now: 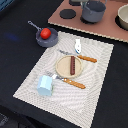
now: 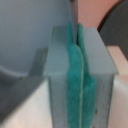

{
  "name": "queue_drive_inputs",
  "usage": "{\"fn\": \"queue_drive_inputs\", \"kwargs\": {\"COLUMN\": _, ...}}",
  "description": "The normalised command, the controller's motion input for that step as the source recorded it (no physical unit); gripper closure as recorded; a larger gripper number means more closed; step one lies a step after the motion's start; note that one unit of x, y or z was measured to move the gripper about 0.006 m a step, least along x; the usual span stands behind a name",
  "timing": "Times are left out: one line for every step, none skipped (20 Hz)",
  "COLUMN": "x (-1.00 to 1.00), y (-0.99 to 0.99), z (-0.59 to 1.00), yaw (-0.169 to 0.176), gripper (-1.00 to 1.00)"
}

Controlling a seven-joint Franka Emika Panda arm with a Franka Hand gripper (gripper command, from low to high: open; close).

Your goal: Interact with the objects in diverse but meaningful ways.

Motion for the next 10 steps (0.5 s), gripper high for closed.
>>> {"fn": "queue_drive_inputs", "kwargs": {"x": -0.80, "y": -0.09, "z": 0.40, "yaw": 0.020, "gripper": 1.00}}
{"fn": "queue_drive_inputs", "kwargs": {"x": -0.81, "y": -0.13, "z": 0.35, "yaw": 0.029, "gripper": 1.00}}
{"fn": "queue_drive_inputs", "kwargs": {"x": -0.81, "y": -0.17, "z": 0.27, "yaw": 0.033, "gripper": 1.00}}
{"fn": "queue_drive_inputs", "kwargs": {"x": -0.82, "y": -0.22, "z": 0.18, "yaw": 0.035, "gripper": 1.00}}
{"fn": "queue_drive_inputs", "kwargs": {"x": -0.83, "y": -0.33, "z": 0.07, "yaw": 0.040, "gripper": 1.00}}
{"fn": "queue_drive_inputs", "kwargs": {"x": -0.83, "y": -0.40, "z": 0.00, "yaw": 0.040, "gripper": 1.00}}
{"fn": "queue_drive_inputs", "kwargs": {"x": -0.81, "y": -0.45, "z": -0.04, "yaw": 0.038, "gripper": 1.00}}
{"fn": "queue_drive_inputs", "kwargs": {"x": -0.82, "y": -0.49, "z": -0.13, "yaw": 0.031, "gripper": 1.00}}
{"fn": "queue_drive_inputs", "kwargs": {"x": -0.83, "y": -0.51, "z": -0.20, "yaw": 0.026, "gripper": 1.00}}
{"fn": "queue_drive_inputs", "kwargs": {"x": -0.83, "y": -0.52, "z": -0.24, "yaw": 0.030, "gripper": 1.00}}
